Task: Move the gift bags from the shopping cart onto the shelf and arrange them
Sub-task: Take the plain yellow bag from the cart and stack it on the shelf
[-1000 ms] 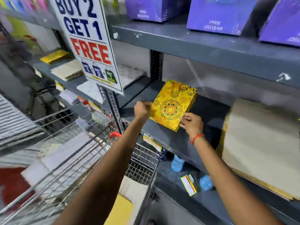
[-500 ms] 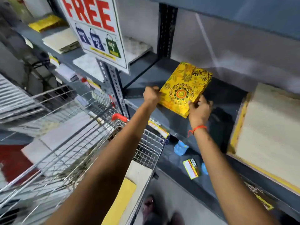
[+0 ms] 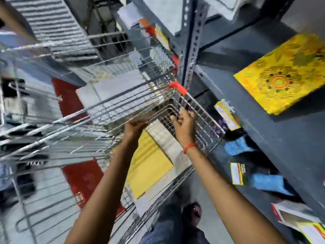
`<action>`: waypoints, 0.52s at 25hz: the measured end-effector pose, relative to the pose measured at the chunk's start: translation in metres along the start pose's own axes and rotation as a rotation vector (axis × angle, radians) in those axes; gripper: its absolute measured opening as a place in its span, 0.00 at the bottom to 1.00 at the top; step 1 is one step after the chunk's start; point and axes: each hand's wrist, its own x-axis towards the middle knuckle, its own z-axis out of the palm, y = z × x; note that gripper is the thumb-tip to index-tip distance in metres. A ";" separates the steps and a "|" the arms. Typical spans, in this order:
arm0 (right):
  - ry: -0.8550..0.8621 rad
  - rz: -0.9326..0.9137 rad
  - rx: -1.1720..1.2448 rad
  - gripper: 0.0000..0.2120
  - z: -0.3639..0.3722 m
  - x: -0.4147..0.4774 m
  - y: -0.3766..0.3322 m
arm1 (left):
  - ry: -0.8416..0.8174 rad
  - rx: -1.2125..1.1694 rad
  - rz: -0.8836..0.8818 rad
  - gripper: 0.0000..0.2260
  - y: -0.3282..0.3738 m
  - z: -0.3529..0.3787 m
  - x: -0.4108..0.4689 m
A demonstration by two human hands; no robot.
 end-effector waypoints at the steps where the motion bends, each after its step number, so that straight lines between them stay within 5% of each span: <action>1: -0.135 0.064 -0.030 0.09 0.020 -0.002 0.010 | 0.089 0.059 -0.044 0.12 -0.024 -0.014 0.003; 2: -0.304 0.145 -0.058 0.04 0.042 -0.004 0.025 | 0.178 0.069 -0.105 0.13 -0.054 -0.029 0.004; 6: -0.774 0.260 -0.453 0.09 0.101 -0.015 0.080 | 0.323 0.228 -0.365 0.10 -0.156 -0.071 -0.007; 9: -0.865 0.293 -0.685 0.24 0.112 -0.017 0.104 | 0.270 0.226 -0.488 0.19 -0.197 -0.079 -0.016; 13: -0.962 0.364 -0.773 0.24 0.115 -0.018 0.118 | 0.219 0.139 -0.669 0.17 -0.223 -0.078 -0.017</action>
